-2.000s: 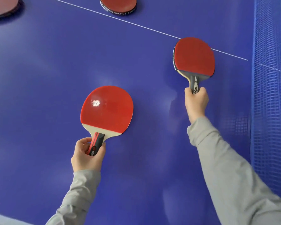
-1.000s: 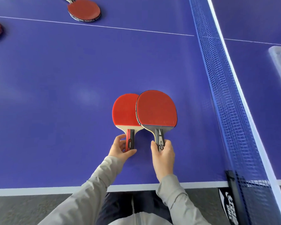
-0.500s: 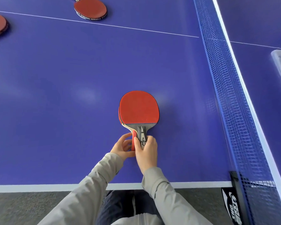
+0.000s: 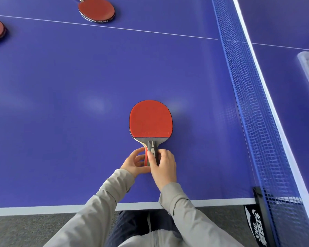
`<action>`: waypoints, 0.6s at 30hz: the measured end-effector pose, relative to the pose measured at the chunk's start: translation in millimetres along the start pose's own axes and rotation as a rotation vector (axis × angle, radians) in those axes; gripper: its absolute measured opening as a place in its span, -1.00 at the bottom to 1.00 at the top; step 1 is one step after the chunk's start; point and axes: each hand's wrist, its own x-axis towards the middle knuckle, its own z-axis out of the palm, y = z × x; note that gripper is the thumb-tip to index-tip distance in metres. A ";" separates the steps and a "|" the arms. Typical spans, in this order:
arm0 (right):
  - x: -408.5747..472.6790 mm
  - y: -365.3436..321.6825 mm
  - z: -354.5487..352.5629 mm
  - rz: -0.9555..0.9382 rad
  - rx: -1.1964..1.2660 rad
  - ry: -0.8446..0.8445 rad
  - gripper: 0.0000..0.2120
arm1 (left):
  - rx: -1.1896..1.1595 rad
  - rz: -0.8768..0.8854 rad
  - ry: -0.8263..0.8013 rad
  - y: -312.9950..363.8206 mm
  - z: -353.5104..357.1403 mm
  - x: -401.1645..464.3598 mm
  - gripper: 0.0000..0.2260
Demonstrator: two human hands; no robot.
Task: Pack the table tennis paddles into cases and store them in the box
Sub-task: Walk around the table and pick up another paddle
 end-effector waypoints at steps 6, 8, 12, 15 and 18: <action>-3.8 31.4 -29.4 0.003 -0.007 0.059 -0.65 | 0.010 -0.059 0.131 8.0 7.1 4.9 -0.55; -7.5 47.7 -39.4 -0.018 -0.126 0.046 -0.58 | 0.076 -0.040 0.166 11.3 9.1 7.3 -0.79; -18.5 80.8 -56.9 -0.051 -0.467 -0.036 -0.45 | 0.099 -0.045 0.172 18.3 6.6 7.3 -0.91; -30.2 101.8 -67.2 -0.016 -0.610 -0.083 -0.41 | 0.056 -0.030 0.144 24.1 3.3 3.8 -0.92; -45.0 120.8 -76.5 0.063 -0.693 -0.107 -0.39 | 0.011 -0.012 0.110 26.9 4.6 -2.1 -0.97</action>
